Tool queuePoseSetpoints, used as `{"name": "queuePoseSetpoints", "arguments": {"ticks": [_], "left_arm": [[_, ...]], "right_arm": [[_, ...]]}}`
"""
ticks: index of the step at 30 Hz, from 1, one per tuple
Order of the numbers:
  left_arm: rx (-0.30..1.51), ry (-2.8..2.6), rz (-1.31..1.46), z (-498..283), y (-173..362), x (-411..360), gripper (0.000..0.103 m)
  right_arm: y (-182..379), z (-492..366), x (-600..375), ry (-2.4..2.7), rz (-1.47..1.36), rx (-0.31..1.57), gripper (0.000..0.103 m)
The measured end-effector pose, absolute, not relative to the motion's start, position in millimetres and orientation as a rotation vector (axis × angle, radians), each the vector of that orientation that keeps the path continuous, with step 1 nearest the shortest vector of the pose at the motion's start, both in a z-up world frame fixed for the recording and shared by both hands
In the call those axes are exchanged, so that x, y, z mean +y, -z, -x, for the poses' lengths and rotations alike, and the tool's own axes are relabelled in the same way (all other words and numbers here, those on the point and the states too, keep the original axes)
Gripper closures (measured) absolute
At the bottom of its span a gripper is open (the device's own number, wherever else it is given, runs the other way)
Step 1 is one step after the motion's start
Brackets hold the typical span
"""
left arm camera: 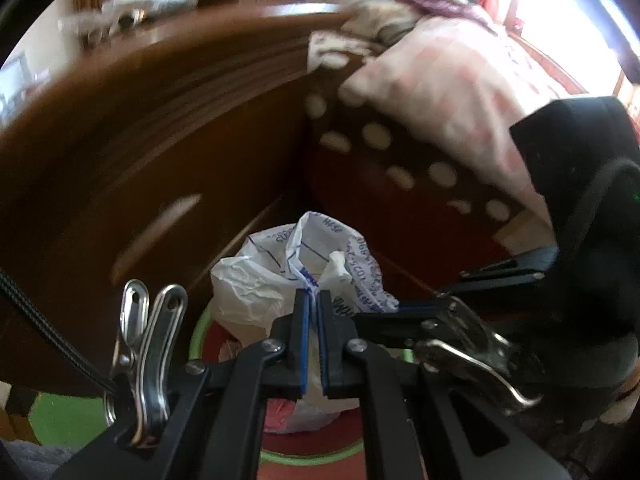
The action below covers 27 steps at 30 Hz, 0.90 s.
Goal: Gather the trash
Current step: 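Lower both grippers holding the printed bag down over the red bin, then open both grippers to drop the printed bag into the bin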
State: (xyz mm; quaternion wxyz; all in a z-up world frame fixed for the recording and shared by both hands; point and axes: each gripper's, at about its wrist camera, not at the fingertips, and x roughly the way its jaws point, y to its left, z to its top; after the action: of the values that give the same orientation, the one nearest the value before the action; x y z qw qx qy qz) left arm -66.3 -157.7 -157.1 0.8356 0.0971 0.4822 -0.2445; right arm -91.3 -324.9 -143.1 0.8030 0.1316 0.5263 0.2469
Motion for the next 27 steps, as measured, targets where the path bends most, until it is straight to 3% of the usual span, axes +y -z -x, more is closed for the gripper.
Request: {"name": "queuePoseSetpoints", "arguments": {"ticks": [12,27], "left_arm": [[1.22,0.427,-0.24,52,241,-146,0.1],[1.414,0.358,-0.313,45,317,-167,0.102]], "right_arm": [[229,89,-308,-0.455,-0.341,1.369,0.099],[296,102,-309,-0.376,-0.196,1.408,0.1]]}}
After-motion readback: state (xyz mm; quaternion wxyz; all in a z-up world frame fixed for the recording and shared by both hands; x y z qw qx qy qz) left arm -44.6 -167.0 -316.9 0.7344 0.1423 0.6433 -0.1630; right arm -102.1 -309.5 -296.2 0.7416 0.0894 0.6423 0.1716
